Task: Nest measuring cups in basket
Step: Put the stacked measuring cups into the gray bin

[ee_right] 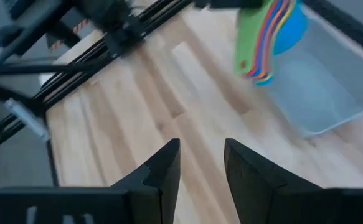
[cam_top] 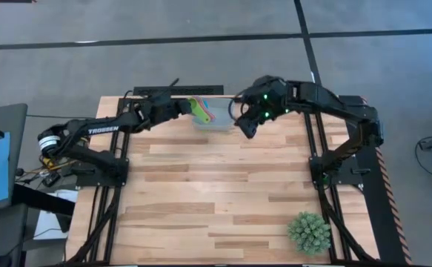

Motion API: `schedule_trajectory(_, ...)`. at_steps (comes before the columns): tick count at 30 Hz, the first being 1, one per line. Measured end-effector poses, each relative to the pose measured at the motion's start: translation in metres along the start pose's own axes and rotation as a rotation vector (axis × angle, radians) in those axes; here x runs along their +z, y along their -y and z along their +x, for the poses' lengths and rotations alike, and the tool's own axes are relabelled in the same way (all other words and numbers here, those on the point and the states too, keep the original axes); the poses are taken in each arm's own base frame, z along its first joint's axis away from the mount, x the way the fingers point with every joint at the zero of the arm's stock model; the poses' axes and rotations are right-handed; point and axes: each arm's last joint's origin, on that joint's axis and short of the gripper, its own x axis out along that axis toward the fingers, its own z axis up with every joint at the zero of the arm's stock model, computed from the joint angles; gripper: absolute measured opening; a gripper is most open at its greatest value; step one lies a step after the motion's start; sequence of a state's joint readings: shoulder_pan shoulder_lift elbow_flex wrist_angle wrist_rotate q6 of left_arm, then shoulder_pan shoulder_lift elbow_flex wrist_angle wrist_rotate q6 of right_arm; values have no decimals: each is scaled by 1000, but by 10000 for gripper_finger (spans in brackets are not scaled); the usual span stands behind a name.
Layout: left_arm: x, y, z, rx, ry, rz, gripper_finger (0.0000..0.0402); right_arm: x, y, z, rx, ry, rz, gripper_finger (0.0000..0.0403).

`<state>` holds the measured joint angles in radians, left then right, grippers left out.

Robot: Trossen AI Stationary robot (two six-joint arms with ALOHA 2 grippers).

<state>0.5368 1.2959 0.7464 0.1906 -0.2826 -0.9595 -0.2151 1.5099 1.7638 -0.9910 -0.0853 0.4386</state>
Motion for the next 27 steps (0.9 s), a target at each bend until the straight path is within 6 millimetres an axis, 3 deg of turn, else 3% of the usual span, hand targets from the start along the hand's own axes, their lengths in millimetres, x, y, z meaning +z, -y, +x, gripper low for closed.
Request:
schedule_trajectory(11, 15, 29, 75, 111, -151, 173, 87, 6, 28, -3, -62, -31, 44, 154)
schedule_trajectory(16, 10, 33, 107, 215, -263, 205, 87, 4, 30, -4, -75, -49, 48, 151)
schedule_trajectory(21, 6, 34, 127, 282, -281, 147, 87, 4, 30, -4, -77, -56, 49, 147)
schedule_trajectory(27, -7, 22, 140, 335, -323, 155, 87, 2, 31, -4, -87, -73, 52, 149)
